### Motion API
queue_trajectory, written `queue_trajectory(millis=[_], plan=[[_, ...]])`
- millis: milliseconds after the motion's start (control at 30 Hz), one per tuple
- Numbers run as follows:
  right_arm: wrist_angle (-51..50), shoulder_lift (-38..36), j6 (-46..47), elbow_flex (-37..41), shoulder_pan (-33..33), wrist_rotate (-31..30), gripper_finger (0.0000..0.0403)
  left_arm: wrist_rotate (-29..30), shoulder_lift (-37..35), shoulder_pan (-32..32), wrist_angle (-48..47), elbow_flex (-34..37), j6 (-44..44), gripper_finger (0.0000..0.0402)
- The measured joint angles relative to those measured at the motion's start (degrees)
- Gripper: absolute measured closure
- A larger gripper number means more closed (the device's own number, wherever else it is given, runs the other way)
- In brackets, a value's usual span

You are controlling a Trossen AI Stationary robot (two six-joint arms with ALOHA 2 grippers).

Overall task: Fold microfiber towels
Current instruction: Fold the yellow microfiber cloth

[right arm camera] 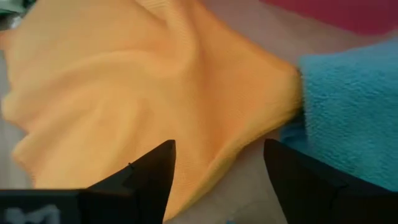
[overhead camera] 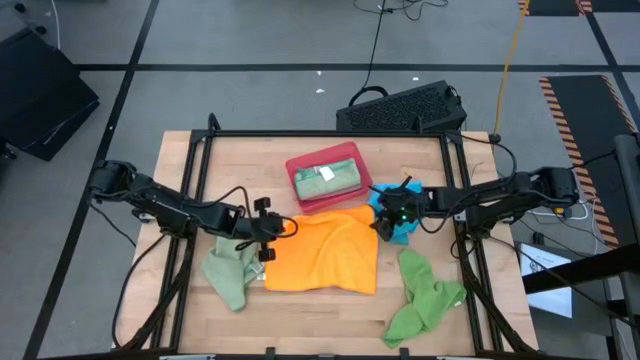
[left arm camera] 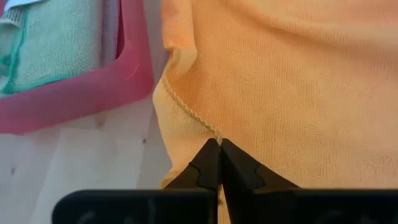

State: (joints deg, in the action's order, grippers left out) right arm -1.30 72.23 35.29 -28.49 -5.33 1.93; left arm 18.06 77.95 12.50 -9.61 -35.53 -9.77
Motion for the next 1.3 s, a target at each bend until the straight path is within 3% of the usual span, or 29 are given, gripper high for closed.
queue_trajectory(millis=[200,400,700,1067,1300], plan=[[2.33,4.12,-0.3,0.01,-1.81,-0.32,0.0199,0.02,0.0,0.43,0.04,0.0,0.63,0.0397],[10.85,7.23,-4.11,0.0,-3.33,-0.19,0.0235,0.01,0.0,0.41,0.04,0.0,1.79,0.0395],[10.4,6.21,-14.61,0.0,-5.26,-0.34,0.0391,0.0,0.0,0.41,-0.21,0.0,2.05,0.0396],[2.83,-4.64,-33.37,0.0,0.68,-1.03,0.0401,0.05,-7.37,4.16,-1.75,0.02,1.73,0.0395],[-2.14,-8.99,-37.75,0.0,6.95,-7.92,0.0402,1.55,-14.25,7.45,-3.18,-0.01,1.74,0.0396]])
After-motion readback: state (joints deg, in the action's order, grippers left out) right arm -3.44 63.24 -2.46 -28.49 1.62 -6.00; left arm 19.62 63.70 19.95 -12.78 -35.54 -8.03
